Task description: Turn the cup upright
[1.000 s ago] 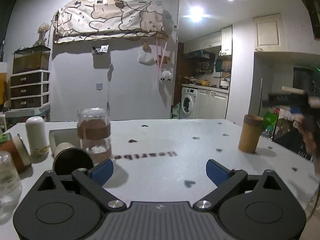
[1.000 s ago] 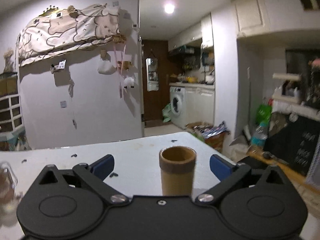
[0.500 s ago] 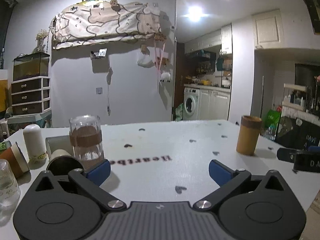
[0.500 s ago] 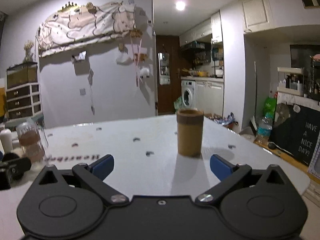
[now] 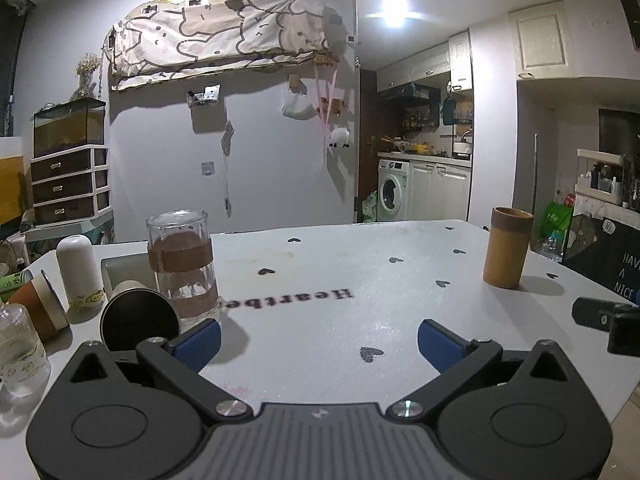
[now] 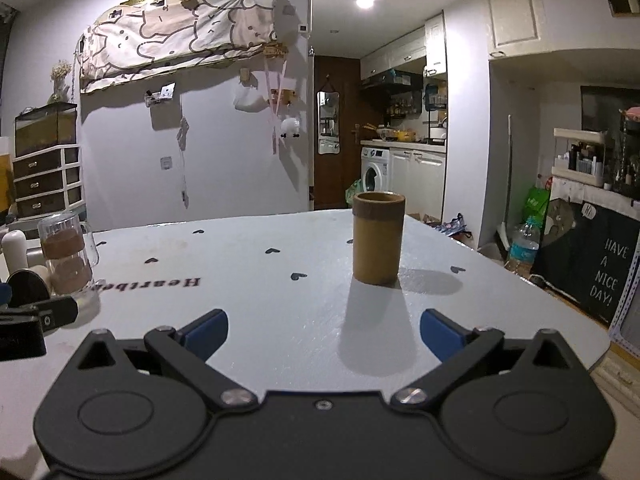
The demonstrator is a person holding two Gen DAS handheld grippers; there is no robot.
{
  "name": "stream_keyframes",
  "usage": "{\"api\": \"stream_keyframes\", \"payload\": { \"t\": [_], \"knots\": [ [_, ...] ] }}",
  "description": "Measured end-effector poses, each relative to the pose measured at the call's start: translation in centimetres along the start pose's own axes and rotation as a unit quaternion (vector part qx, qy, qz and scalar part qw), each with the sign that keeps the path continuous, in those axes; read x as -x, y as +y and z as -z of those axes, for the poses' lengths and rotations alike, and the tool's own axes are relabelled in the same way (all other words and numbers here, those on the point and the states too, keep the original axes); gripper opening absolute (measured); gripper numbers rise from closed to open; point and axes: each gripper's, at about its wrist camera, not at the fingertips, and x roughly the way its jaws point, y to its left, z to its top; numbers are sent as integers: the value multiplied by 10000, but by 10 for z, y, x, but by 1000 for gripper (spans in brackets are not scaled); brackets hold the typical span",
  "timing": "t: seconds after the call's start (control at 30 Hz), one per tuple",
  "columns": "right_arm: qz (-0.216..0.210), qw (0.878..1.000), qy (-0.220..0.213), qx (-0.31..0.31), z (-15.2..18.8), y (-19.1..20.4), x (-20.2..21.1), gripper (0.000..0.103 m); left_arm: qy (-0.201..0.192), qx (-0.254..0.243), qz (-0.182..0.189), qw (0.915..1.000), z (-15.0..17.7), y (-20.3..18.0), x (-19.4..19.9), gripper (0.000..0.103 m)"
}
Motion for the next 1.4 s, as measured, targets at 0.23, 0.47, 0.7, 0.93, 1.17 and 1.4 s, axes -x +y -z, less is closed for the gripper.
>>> {"api": "stream_keyframes", "payload": {
  "t": [0.23,0.47,0.7,0.93,1.17,1.4],
  "knots": [
    [7,10000,28,7,-2,0,1,103,44,27,-34,10000,0,1,-1,103],
    [31,10000,52,0,-3,0,0,103,71,16,-20,10000,0,1,-2,103],
    [25,10000,77,34,-3,2,-2,103,77,21,-15,10000,0,1,-2,103],
    [8,10000,79,21,-3,3,-2,103,87,21,-13,10000,0,1,-3,103],
    [-5,10000,77,42,-1,4,-1,103,85,23,-15,10000,1,1,-3,103],
    [-14,10000,80,48,-2,4,-1,103,85,26,-13,10000,0,1,-3,103]
  ]
}}
